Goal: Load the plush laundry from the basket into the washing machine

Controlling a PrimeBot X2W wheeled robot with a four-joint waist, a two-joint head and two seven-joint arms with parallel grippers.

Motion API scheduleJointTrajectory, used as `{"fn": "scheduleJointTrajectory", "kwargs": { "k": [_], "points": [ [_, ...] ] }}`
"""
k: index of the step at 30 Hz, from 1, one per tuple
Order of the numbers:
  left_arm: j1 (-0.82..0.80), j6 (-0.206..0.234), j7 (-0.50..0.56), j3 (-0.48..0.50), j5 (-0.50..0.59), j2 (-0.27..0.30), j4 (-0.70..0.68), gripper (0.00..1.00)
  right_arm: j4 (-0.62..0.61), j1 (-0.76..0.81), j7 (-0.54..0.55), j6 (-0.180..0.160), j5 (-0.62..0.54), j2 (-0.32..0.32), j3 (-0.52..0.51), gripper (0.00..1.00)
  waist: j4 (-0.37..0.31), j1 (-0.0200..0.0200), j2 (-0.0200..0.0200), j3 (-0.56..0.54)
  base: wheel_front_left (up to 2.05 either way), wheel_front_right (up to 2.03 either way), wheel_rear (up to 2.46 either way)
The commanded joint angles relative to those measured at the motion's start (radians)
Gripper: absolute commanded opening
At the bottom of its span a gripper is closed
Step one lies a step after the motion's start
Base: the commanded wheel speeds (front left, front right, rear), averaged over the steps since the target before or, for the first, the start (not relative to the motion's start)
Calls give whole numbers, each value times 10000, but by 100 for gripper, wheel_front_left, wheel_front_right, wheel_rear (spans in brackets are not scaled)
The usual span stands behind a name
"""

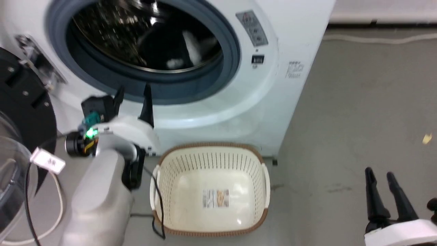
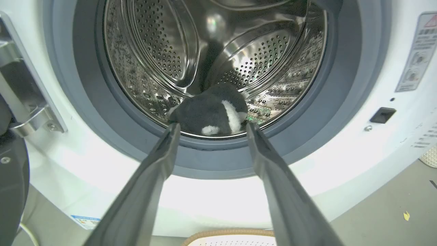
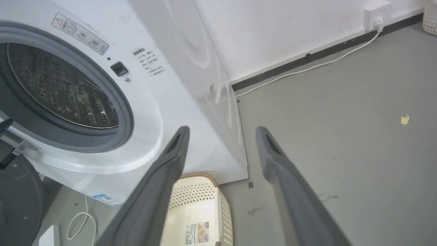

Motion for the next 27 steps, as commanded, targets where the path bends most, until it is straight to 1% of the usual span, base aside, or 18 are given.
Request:
{"fn": "scheduleJointTrajectory", "kwargs": {
  "k": [1, 7, 12, 18, 27],
  "points": [
    [380, 80, -26, -9, -35, 41, -204, 100, 73, 156, -78, -7, -60, 27, 43, 100, -20, 3, -1, -626, 0, 0, 0],
    [1625, 304, 83, -29, -29, 344, -1208, 100, 253, 436, 2, -7, -754, 28, 329, 100, -115, 3, -1, -1509, 0, 0, 0],
    [2731, 492, 232, -231, 180, 664, -2145, 100, 319, 661, 121, -7, -1418, 29, 542, 100, -190, 3, -1, -2163, 0, 0, 0],
    [3724, 718, 436, -411, 343, 931, -3316, 100, 226, 740, 318, -7, -2212, 29, 611, 100, -242, 3, -1, -2433, 0, 0, 0],
    [4790, 996, 490, -471, 353, 1128, -4507, 100, 105, 791, 421, -7, -2581, 29, 660, 100, -302, 3, -1, -2580, 0, 0, 0]
  ]
}}
